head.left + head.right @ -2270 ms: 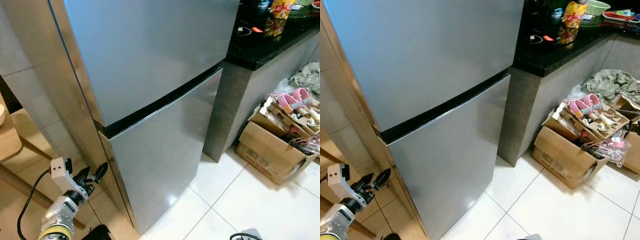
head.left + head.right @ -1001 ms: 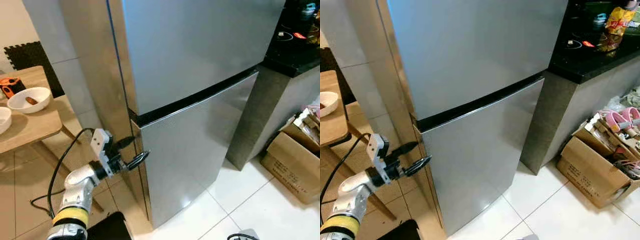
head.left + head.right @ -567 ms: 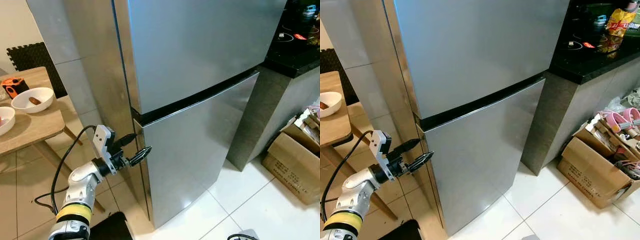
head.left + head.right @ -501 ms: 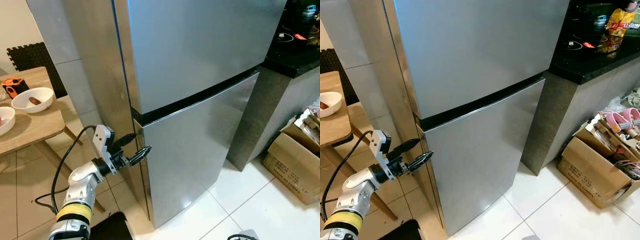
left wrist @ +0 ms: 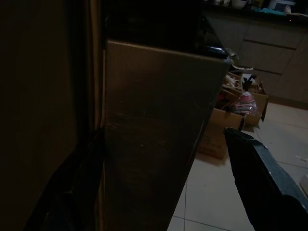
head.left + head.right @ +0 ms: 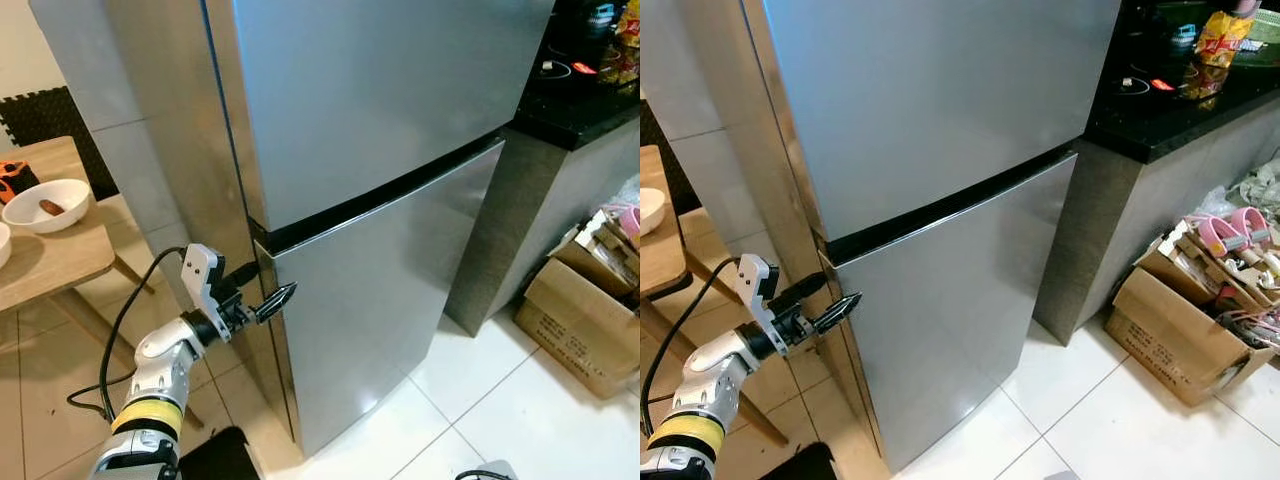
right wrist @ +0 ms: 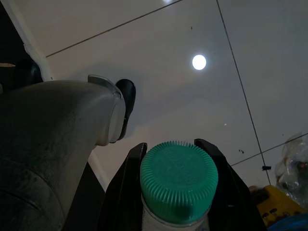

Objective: Restocking fridge

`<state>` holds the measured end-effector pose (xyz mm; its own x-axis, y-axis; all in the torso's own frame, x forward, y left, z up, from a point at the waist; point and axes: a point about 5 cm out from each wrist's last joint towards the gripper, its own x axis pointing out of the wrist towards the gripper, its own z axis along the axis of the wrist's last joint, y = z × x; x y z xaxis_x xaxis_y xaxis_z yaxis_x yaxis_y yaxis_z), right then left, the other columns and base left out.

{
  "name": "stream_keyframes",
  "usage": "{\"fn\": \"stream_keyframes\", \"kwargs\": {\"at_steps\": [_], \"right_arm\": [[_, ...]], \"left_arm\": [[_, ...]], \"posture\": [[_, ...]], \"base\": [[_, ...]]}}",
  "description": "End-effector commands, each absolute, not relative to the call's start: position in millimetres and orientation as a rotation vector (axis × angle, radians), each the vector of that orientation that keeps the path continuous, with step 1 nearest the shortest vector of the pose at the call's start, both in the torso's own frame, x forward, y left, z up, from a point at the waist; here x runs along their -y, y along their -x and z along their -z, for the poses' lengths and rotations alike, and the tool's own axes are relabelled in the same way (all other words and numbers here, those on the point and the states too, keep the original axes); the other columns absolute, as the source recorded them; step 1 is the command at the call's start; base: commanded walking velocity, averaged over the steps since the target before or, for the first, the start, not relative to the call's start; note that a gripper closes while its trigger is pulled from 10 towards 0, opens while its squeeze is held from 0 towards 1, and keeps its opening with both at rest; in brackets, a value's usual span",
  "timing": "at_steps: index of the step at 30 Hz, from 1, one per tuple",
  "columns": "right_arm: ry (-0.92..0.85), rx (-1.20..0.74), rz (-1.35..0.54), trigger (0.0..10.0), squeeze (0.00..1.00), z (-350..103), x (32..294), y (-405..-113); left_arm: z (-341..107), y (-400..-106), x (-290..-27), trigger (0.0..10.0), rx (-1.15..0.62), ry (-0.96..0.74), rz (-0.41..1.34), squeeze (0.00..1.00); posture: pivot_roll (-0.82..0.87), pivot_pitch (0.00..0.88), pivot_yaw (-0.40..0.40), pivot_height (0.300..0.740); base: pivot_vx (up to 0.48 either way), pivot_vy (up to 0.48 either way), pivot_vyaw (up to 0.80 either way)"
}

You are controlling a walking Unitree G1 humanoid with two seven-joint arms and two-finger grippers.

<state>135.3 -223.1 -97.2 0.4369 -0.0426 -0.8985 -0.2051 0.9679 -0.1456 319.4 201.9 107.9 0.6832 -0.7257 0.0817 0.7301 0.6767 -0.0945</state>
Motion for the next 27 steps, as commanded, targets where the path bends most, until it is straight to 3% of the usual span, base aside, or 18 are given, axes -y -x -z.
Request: {"fn": "stream_keyframes", "kwargs": {"at_steps": [1,13,16,27], "right_arm": [[0.255,-1.130,-0.099,10.0,0.00,97.9,224.4,-133.0],[0.258,-1.130,-0.096,10.0,0.00,97.5,225.8,-133.5],[0.257,-1.129,-0.096,10.0,0.00,97.4,225.7,-133.8],[0.257,-1.129,-0.094,10.0,0.00,97.1,226.4,-134.4]], "left_arm": [[-108.8,-320.4,-187.1,10.0,0.026,0.119,0.923,0.00],[-106.8,-293.2,-154.0,10.0,-0.032,0.269,1.302,0.00],[-97.3,-279.6,-133.1,10.0,-0.063,0.311,1.399,0.00],[-88.4,-262.7,-107.7,10.0,-0.114,0.383,1.491,0.00]], "posture": [[-0.04,0.015,-0.002,0.740],[-0.04,0.008,-0.005,0.740],[-0.04,0.008,-0.007,0.740],[-0.05,0.006,-0.010,0.740]], "base": [[0.000,0.000,0.00],[0.000,0.000,0.00],[0.000,0.000,0.00],[0.000,0.000,0.00]]}}
